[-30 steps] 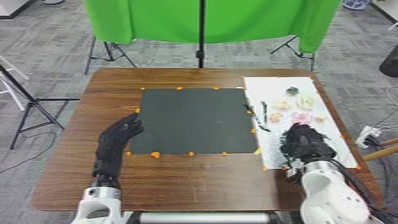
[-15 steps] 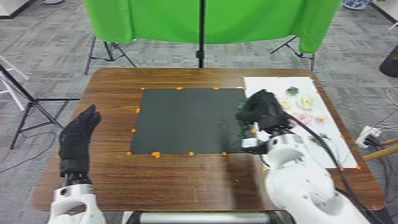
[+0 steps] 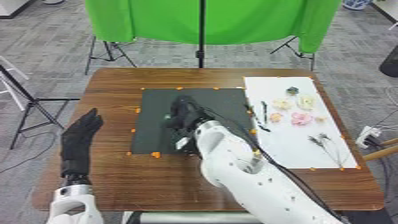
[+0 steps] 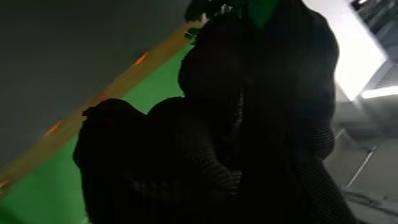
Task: Arrange flowers
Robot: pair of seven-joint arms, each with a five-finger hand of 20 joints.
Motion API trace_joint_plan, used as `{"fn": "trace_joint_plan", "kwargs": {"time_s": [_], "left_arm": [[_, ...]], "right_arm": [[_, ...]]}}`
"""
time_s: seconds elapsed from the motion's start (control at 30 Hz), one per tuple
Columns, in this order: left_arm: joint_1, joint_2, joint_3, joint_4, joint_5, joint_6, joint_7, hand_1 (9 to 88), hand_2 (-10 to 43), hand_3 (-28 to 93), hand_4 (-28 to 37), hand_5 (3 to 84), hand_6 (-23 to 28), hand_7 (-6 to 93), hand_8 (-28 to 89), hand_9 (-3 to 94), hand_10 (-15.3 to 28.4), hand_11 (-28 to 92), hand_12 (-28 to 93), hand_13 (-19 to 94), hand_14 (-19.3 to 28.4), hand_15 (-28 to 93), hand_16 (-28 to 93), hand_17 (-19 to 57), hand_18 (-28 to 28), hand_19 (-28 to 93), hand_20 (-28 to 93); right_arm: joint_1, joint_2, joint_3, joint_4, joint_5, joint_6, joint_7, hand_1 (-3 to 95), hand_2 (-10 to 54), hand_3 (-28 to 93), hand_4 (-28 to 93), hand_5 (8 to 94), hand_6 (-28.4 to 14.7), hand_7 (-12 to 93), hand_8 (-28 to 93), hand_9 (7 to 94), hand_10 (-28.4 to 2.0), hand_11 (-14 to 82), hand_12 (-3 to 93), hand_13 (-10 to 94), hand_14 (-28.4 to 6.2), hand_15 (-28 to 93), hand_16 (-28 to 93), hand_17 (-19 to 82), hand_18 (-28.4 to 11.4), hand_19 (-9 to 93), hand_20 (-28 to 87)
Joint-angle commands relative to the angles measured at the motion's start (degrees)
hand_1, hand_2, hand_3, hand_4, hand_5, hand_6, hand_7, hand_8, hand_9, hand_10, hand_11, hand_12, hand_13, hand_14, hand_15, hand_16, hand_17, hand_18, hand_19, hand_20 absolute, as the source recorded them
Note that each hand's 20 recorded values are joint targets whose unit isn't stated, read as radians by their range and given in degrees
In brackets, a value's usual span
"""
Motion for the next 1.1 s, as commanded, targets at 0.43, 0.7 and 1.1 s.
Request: {"fn": "trace_joint_plan", "kwargs": {"time_s": [0.43,0.7,1.1], "left_arm": [[-3.07,1.58,3.95,1.23,0.80,-4.30,-2.30,17.2,3.8,71,-28.3,45.5,4.6,10.9,-7,41.4,13.5,17,8,31,15.6,24,-4,6.8,11.0,9,20],[-3.26,1.52,3.93,1.20,1.02,-5.08,-2.93,17.4,3.3,71,-28.3,45.2,4.8,10.7,-7,40.9,13.3,17,8,31,15.8,24,-4,6.5,11.2,9,19],[0.36,-0.50,2.18,-0.44,1.36,-4.25,-3.24,17.9,2.9,71,-28.3,44.8,4.7,10.6,-7,40.4,13.1,17,8,31,16.0,24,-4,6.3,11.2,9,19]], "right_arm": [[4.22,-4.04,-5.19,10.32,0.29,5.47,2.15,81.9,-9.5,-28,46,75.9,-3.4,46,18,83.2,-14.3,53.9,27.7,94,-2.3,63,27,76,-4.8,93,44],[4.32,-3.92,-5.02,11.17,0.71,4.20,2.41,76.2,-9.5,-28,48,76.4,-3.5,44,17,83.2,-14.5,54.0,26.9,94,-2.5,63,27,76,-4.9,93,43],[0.41,0.63,-1.45,2.57,-5.92,-3.60,0.28,20.8,-3.7,62,-13,79.9,-5.1,34,-10,83.4,-15.7,52.1,26.8,94,-3.9,62,28,75,-6.6,93,46]]}}
